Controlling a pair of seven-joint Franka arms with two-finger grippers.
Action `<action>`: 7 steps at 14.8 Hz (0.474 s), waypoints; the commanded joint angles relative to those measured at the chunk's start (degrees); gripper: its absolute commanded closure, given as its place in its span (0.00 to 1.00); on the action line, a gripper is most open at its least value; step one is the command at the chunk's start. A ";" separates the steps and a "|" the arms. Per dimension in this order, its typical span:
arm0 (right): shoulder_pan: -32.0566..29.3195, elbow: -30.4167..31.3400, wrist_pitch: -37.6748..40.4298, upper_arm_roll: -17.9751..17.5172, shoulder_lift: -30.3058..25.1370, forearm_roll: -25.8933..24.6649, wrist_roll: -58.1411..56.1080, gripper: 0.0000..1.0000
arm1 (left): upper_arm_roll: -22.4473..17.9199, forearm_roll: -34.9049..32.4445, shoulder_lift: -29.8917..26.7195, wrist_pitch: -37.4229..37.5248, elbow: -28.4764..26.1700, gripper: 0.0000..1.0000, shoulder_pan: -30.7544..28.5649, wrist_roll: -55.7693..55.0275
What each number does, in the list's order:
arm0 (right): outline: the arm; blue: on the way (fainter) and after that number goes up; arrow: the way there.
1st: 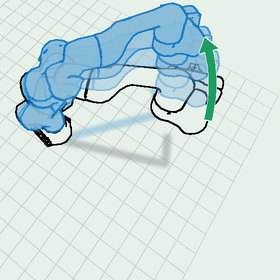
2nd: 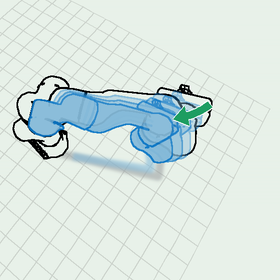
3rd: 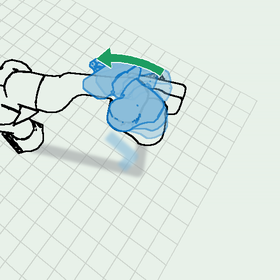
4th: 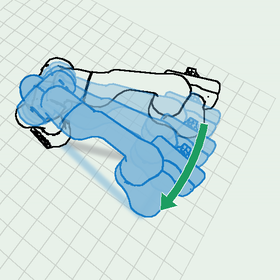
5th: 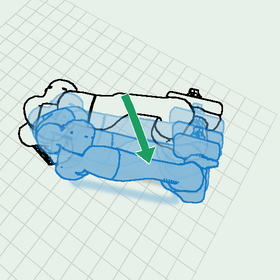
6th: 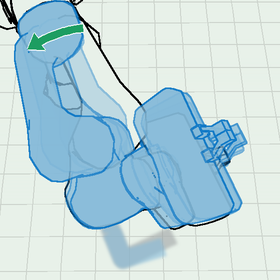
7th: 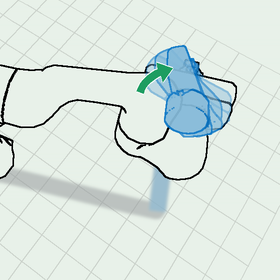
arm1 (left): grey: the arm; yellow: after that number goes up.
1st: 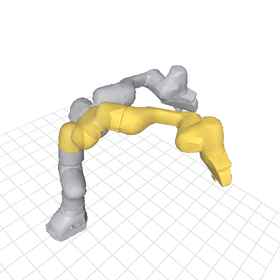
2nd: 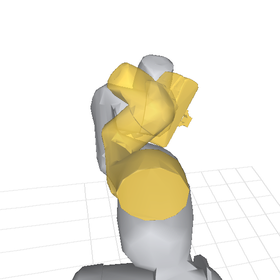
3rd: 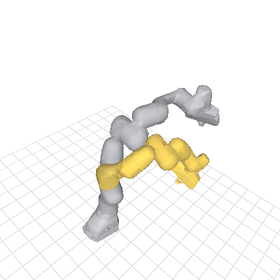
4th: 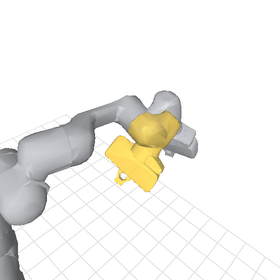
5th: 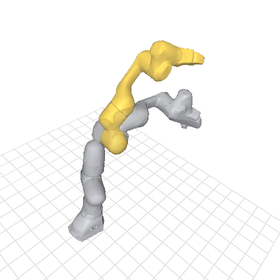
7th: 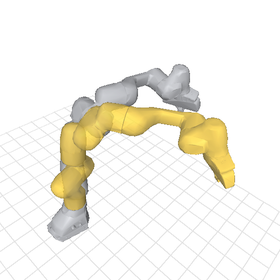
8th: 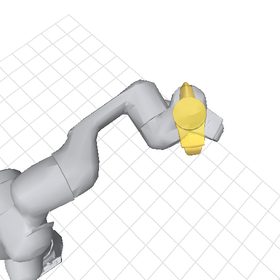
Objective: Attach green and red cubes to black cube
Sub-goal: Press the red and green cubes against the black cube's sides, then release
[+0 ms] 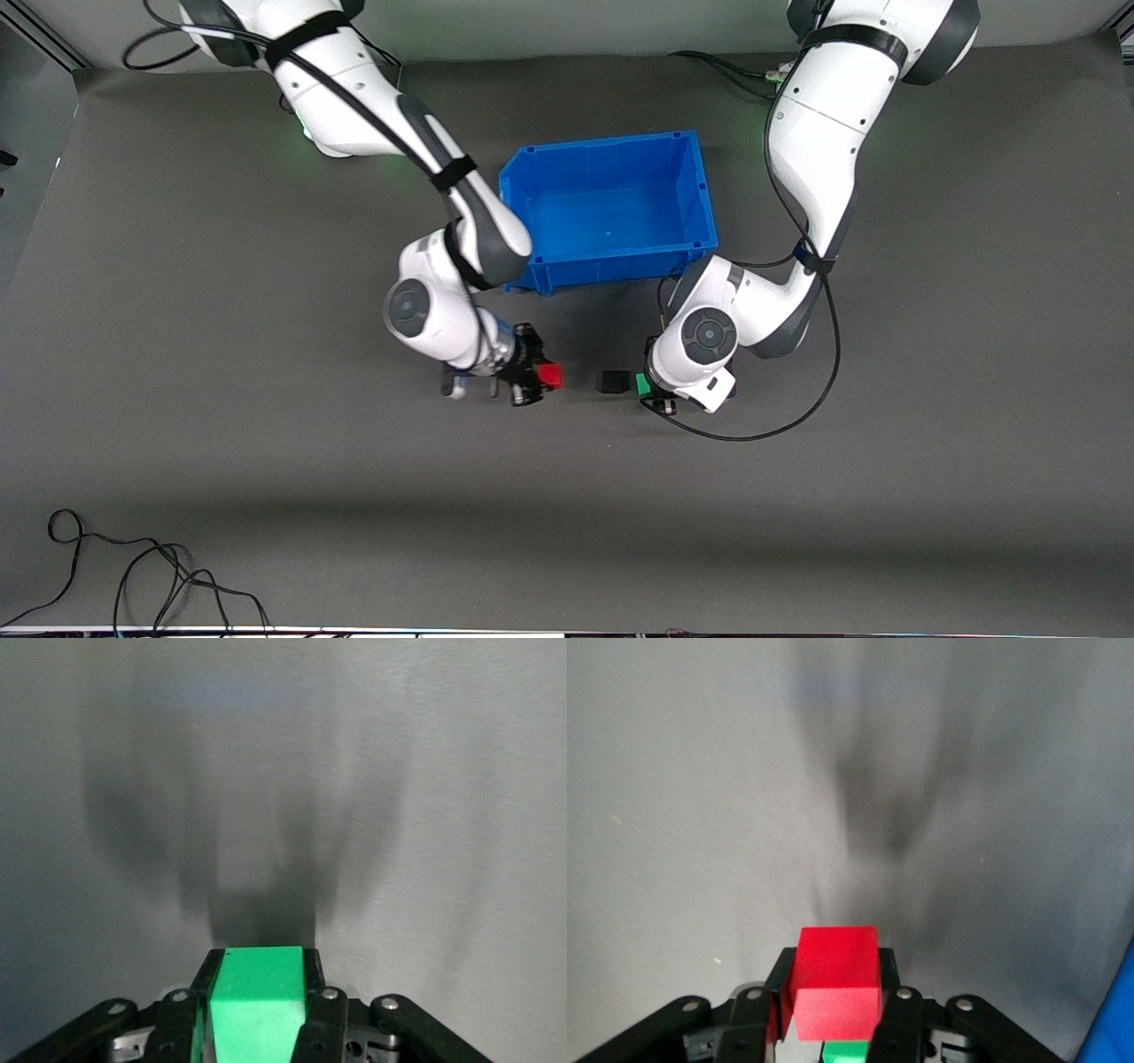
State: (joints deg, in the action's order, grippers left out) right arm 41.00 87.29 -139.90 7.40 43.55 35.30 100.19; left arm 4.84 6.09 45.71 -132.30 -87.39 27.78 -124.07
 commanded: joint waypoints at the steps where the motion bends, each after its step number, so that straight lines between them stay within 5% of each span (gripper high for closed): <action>1: 2.06 -4.93 -1.24 0.78 4.25 0.83 2.90 0.72 | -0.88 -0.11 -0.10 -0.05 -0.86 1.00 1.40 -0.64; 7: 4.88 -6.25 -6.35 0.69 8.30 0.47 4.14 0.72 | -0.88 0.42 0.08 -4.54 -0.51 1.00 2.28 -1.17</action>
State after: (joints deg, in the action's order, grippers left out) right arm 44.88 83.62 -145.52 7.38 49.79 35.30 102.89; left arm 4.82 6.10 45.84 -135.82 -87.98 28.92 -124.08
